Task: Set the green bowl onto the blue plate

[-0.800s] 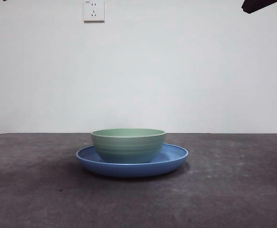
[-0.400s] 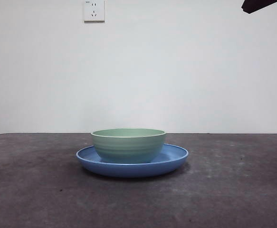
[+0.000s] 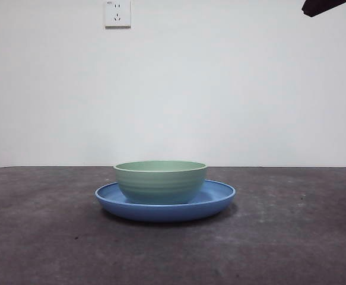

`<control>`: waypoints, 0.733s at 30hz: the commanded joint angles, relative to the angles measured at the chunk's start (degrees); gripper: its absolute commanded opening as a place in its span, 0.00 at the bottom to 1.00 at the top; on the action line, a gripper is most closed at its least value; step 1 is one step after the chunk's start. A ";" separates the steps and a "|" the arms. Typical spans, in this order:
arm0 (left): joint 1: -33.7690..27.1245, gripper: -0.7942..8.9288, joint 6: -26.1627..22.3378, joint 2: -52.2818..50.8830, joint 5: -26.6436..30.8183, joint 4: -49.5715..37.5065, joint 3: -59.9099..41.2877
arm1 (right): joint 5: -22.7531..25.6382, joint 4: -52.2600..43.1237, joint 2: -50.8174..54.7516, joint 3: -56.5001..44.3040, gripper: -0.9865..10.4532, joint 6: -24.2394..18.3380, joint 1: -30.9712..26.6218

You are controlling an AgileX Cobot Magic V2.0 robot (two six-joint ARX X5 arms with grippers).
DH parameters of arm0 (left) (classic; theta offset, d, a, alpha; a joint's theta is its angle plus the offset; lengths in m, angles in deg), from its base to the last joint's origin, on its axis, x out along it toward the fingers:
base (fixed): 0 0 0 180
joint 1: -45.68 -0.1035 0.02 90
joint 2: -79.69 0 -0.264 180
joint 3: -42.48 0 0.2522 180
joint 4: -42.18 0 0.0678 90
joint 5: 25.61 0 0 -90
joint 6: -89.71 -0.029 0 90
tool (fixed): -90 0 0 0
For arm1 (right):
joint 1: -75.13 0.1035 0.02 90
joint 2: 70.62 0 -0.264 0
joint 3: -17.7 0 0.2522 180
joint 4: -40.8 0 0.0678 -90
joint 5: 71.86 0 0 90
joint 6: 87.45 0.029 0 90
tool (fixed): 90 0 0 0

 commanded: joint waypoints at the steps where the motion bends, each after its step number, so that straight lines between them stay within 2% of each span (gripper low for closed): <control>1: -0.85 0.09 0.13 -4.20 2.03 -0.94 -6.69 | -0.15 -0.55 -0.44 0.96 0.09 -0.66 0.35; 12: -1.62 0.09 1.79 -18.21 2.49 -0.81 -28.87 | -0.13 -0.55 -0.44 0.96 0.09 -0.66 0.35; 22: -1.62 0.09 2.97 -23.71 2.49 -0.79 -37.59 | -0.13 -0.55 -0.44 0.96 0.09 -0.66 0.35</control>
